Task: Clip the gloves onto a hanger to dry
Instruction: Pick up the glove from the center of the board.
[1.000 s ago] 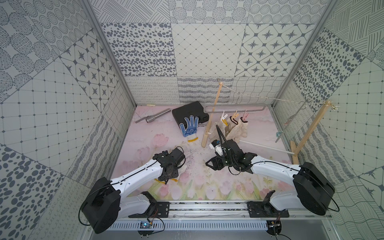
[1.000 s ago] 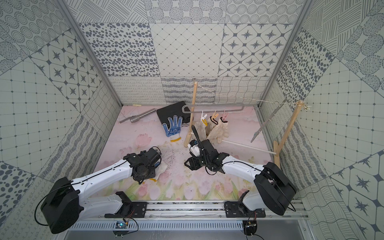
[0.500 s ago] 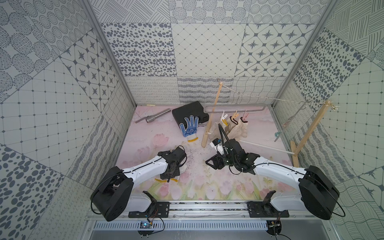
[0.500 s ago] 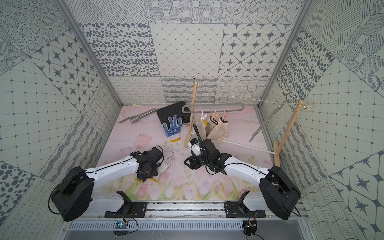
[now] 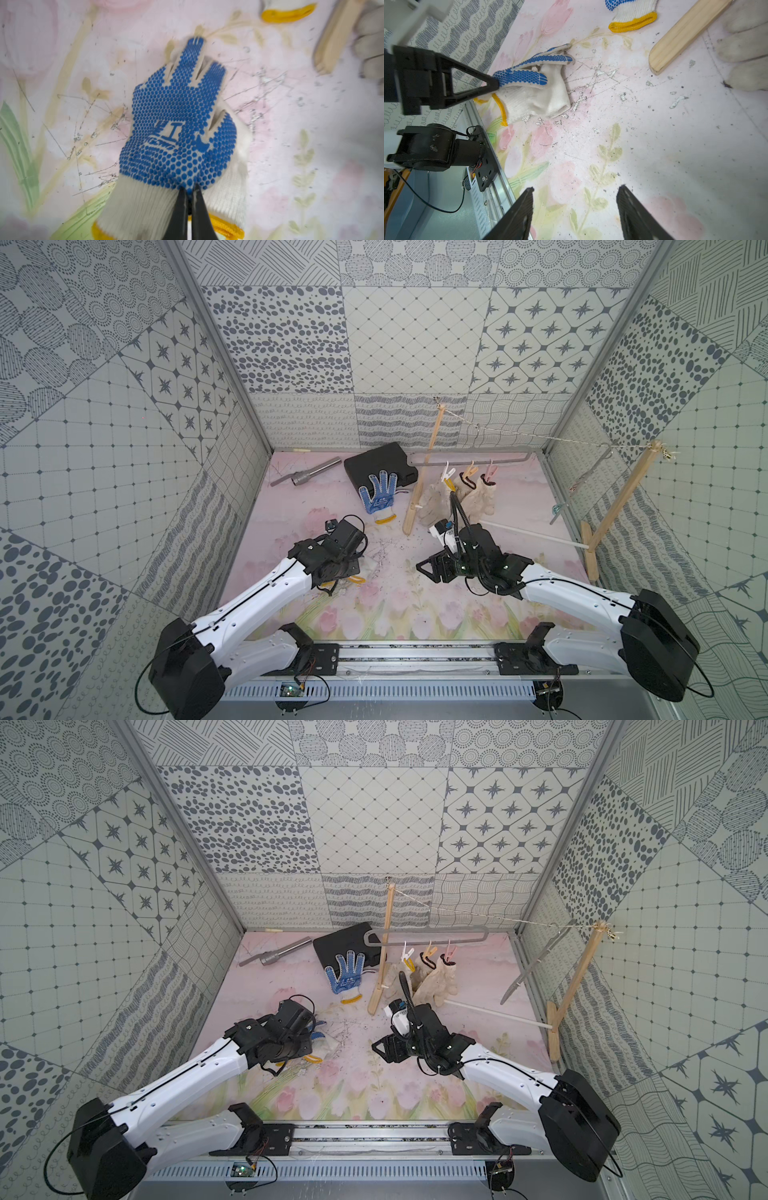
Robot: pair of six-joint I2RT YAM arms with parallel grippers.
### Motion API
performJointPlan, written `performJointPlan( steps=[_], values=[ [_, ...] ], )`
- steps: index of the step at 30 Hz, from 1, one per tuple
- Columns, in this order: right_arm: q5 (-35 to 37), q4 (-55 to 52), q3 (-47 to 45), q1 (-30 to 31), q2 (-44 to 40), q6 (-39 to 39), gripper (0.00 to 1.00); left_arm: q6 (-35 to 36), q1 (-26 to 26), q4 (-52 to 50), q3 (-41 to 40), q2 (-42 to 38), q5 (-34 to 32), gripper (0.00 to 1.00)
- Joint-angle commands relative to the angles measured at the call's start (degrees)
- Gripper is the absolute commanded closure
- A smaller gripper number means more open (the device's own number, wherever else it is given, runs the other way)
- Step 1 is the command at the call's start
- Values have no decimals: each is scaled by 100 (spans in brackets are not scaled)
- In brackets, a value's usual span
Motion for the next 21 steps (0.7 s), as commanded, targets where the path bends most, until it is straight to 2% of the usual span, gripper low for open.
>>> performJointPlan(
  steps=[1,7,14,17,21],
  values=[
    [25,265,-157,2,-55,69,28,424,-319,7,807,-59,-216,100],
    [26,33,-105,-159,-79,-97,22,755,-542,141,1550,1118,63,100],
    [-146,-126,-165,-439,-238,-221,22,547,-570,1230,847,1887,636,100],
    [-326,-110,-199,-510,-230,-255,22,520,-653,1572,847,2005,707,100],
    [-527,47,-246,-503,-420,-329,24,559,-706,2149,1144,1943,1136,100]
  ],
)
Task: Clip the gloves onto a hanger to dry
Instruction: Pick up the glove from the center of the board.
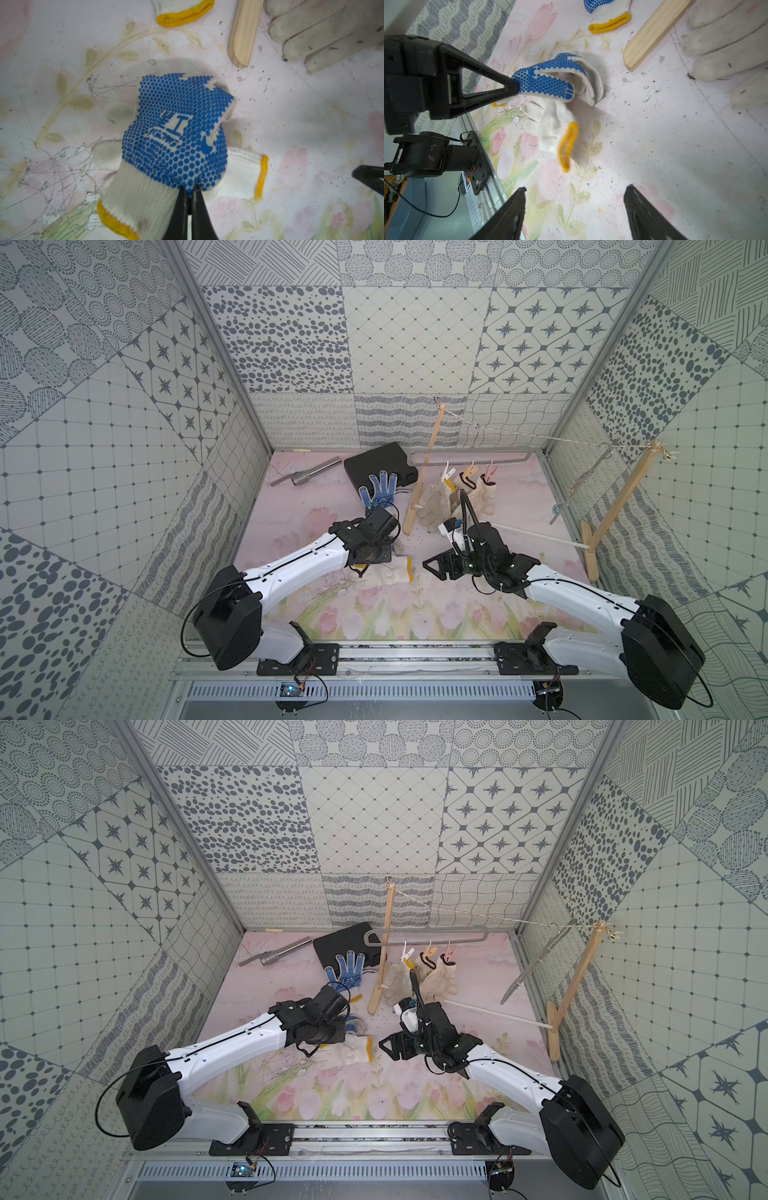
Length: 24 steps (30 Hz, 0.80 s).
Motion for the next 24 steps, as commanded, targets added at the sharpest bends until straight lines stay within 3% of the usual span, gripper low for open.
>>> performJointPlan(
  steps=[1,6,11,17,24],
  values=[
    [-223,217,-232,-11,-358,-157,25,124,-91,1307,330,3,633,100],
    [245,165,-479,-36,-912,34,32,-54,-192,1997,711,-38,789,100],
    [1278,114,-920,-33,-1654,308,42,-390,-234,2621,1002,158,910,100],
    [2013,111,-1289,-17,-2343,-178,35,-819,-271,3106,1676,854,1169,100],
    [1860,724,-1472,31,-2715,-381,35,-933,-485,3189,2528,1558,1242,100]
  ],
)
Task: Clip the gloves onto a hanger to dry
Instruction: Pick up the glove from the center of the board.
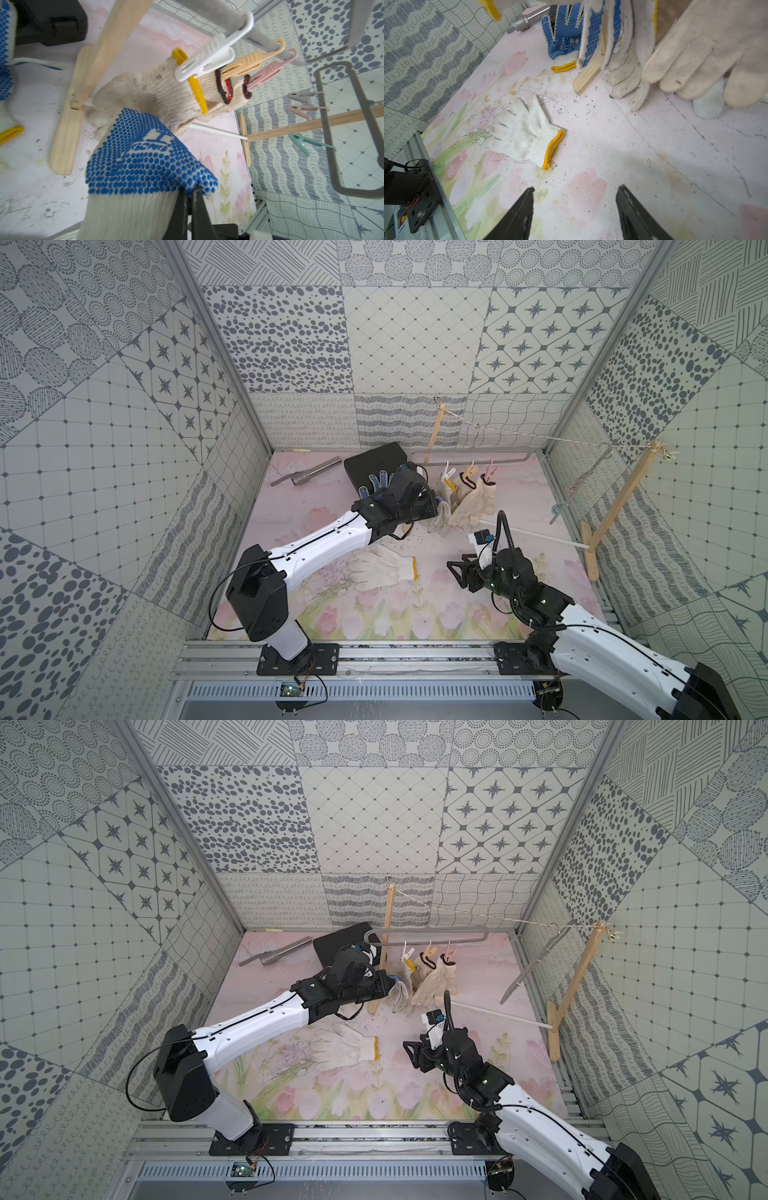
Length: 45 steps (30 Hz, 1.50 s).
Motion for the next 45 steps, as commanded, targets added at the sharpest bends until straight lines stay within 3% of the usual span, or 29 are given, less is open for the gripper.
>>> performJointPlan(
  steps=[1,4,7,12,19,29,45],
  values=[
    [18,673,29,15,-204,-54,35,-286,-160,663,493,333,203,100],
    [-7,1244,50,46,-210,422,34,-394,-213,770,540,432,152,100],
    [240,2086,-85,166,-21,941,25,-497,-278,880,551,503,183,100],
    [712,2706,94,443,447,1451,21,-556,-352,971,536,516,193,100],
    [1287,2831,238,443,435,2466,30,-554,-403,1026,406,376,185,100],
    [1565,3038,359,440,469,2995,35,-594,-485,1090,273,270,202,100],
    [1909,3414,530,454,937,3507,53,-594,-675,1122,-2,35,113,100]
  ],
)
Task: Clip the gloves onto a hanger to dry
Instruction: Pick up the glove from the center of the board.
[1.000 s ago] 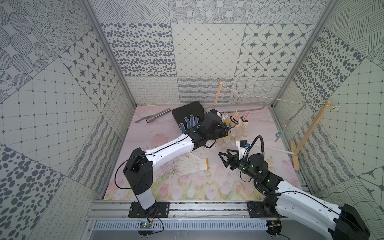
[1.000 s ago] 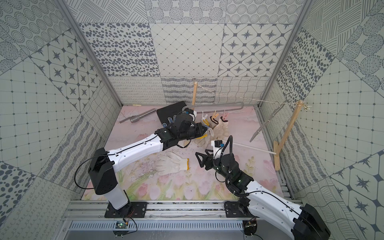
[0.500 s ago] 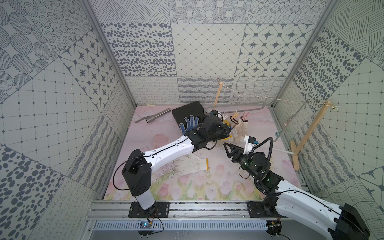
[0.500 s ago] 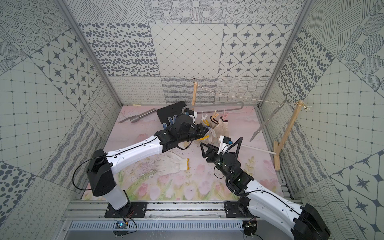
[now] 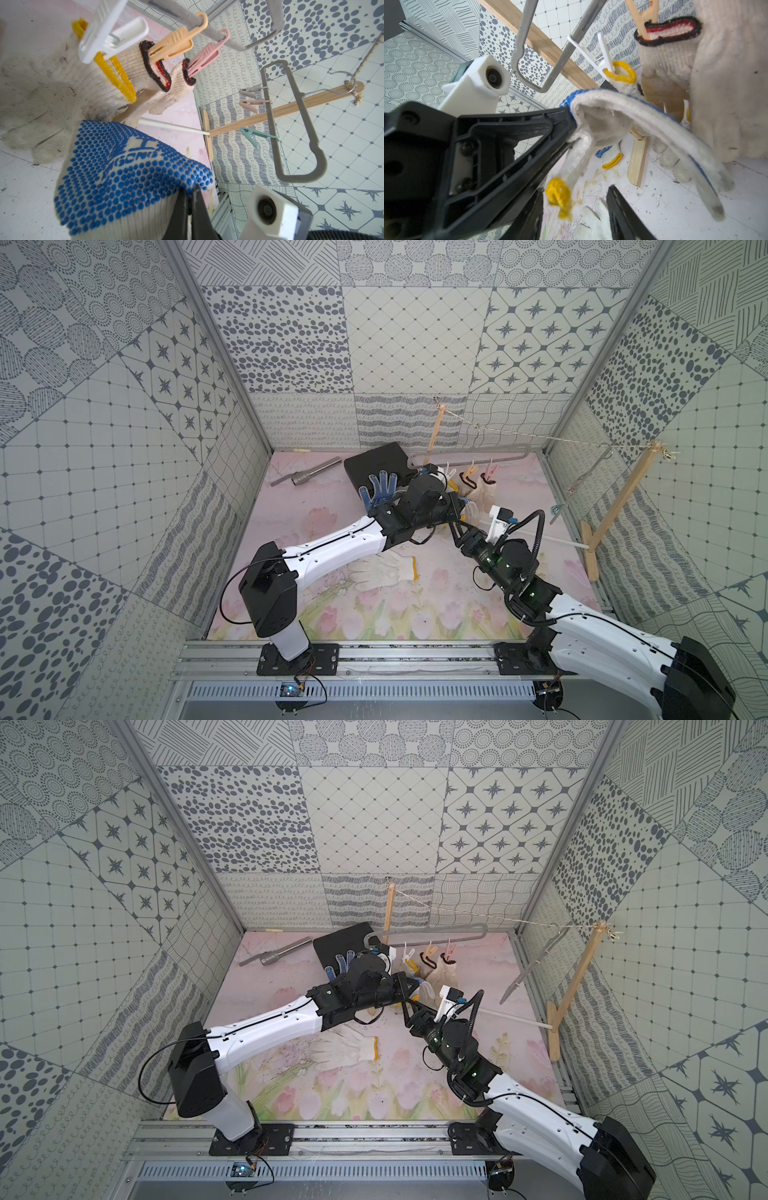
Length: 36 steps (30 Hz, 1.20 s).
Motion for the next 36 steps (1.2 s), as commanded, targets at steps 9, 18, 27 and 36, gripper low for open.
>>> performJointPlan(
  steps=[9,18,27,36],
  values=[
    [250,350,45,36,-184,216,73,-6,-125,305,-101,-41,29,100],
    [585,-1222,-195,26,-1410,262,100,476,-129,580,-100,38,270,70],
    [1258,-5195,515,-176,-3206,-440,100,2461,-38,662,-137,29,1021,30],
    [2239,-7083,1321,-592,-3958,-317,100,3896,21,1684,-613,-19,2179,32]
  ],
)
